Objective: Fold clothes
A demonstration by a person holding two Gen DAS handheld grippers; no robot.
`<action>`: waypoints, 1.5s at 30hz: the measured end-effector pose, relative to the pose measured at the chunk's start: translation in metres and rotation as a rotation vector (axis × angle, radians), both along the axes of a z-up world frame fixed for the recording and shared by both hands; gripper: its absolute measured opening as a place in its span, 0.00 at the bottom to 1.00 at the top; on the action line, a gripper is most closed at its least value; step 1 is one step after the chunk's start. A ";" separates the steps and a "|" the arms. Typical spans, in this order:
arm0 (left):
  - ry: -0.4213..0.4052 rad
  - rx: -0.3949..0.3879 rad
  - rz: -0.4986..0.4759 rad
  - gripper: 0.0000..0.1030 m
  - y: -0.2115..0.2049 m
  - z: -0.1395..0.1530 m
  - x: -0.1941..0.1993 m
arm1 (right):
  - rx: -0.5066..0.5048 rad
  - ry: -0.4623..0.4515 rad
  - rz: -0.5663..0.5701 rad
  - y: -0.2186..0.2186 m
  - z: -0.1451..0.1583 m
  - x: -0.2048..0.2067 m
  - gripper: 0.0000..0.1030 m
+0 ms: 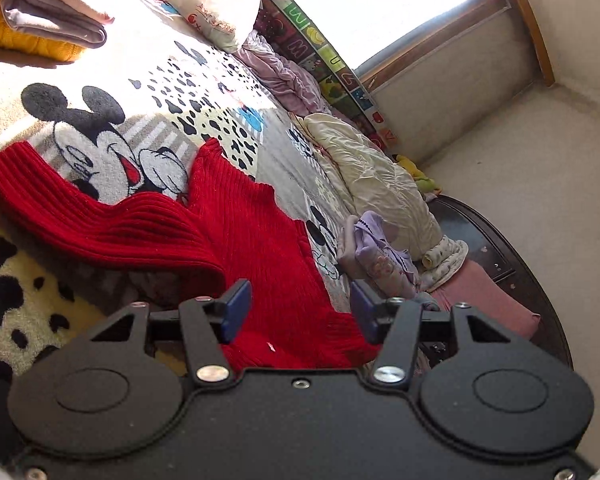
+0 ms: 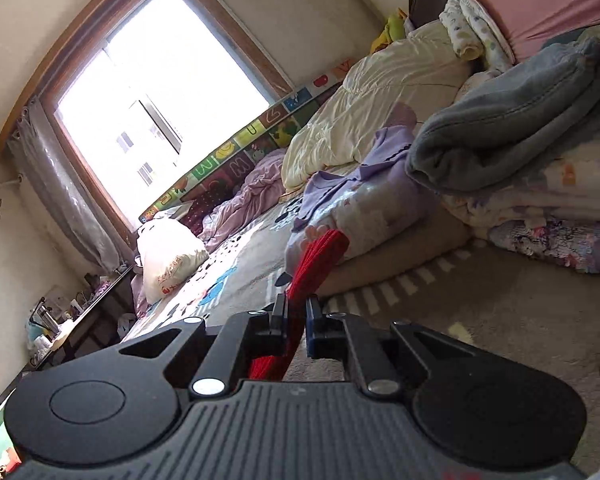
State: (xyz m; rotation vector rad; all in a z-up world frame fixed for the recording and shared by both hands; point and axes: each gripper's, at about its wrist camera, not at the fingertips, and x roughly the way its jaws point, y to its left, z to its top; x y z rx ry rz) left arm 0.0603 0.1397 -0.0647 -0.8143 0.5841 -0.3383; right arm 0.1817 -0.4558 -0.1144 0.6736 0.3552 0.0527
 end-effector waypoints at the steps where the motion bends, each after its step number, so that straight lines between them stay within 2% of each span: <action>1: 0.006 0.003 0.003 0.52 -0.001 -0.001 -0.002 | 0.024 0.046 -0.028 -0.010 -0.010 -0.002 0.10; 4: 0.026 0.014 0.015 0.53 -0.004 -0.002 -0.004 | 0.036 0.164 -0.120 -0.022 -0.033 -0.013 0.14; 7: 0.070 0.044 0.042 0.54 -0.006 -0.005 -0.001 | 0.021 0.145 -0.106 -0.009 -0.038 -0.024 0.16; 9: 0.110 0.057 0.075 0.55 -0.006 -0.009 0.001 | -0.005 0.127 -0.028 0.015 -0.036 -0.024 0.30; 13: 0.213 0.060 0.173 0.55 0.003 -0.022 0.003 | -0.100 0.089 0.189 0.072 -0.026 -0.023 0.33; 16: 0.290 0.029 0.266 0.55 0.020 -0.035 0.001 | -0.188 0.063 0.361 0.124 -0.022 -0.016 0.33; 18: 0.326 -0.011 0.324 0.55 0.035 -0.043 0.000 | -0.231 0.056 0.454 0.152 -0.026 -0.013 0.41; 20: 0.344 -0.040 0.378 0.55 0.050 -0.047 0.000 | -0.276 0.093 0.497 0.171 -0.038 -0.012 0.45; 22: 0.356 -0.033 0.428 0.55 0.064 -0.049 0.002 | -0.301 0.118 0.507 0.179 -0.052 -0.017 0.46; 23: 0.365 -0.033 0.451 0.55 0.072 -0.051 0.004 | -0.296 0.093 0.501 0.178 -0.057 -0.023 0.45; 29: 0.427 -0.073 0.533 0.56 0.096 -0.072 0.020 | -0.225 0.090 0.469 0.168 -0.052 -0.030 0.44; 35: 0.388 0.005 0.542 0.56 0.095 -0.074 0.046 | -0.129 0.078 0.395 0.154 -0.060 -0.022 0.45; 37: 0.381 0.050 0.534 0.53 0.093 -0.072 0.056 | -0.094 0.083 0.384 0.150 -0.064 -0.017 0.45; 38: 0.376 0.072 0.526 0.48 0.092 -0.071 0.062 | -0.084 0.083 0.383 0.148 -0.065 -0.016 0.45; 39: 0.371 0.096 0.513 0.37 0.090 -0.069 0.067 | -0.076 0.084 0.382 0.148 -0.066 -0.014 0.45; 42: 0.352 0.174 0.470 0.19 0.083 -0.064 0.080 | -0.075 0.081 0.386 0.148 -0.069 -0.010 0.45; 45: 0.287 0.300 0.432 0.08 0.074 -0.049 0.085 | -0.082 0.077 0.389 0.150 -0.069 -0.009 0.46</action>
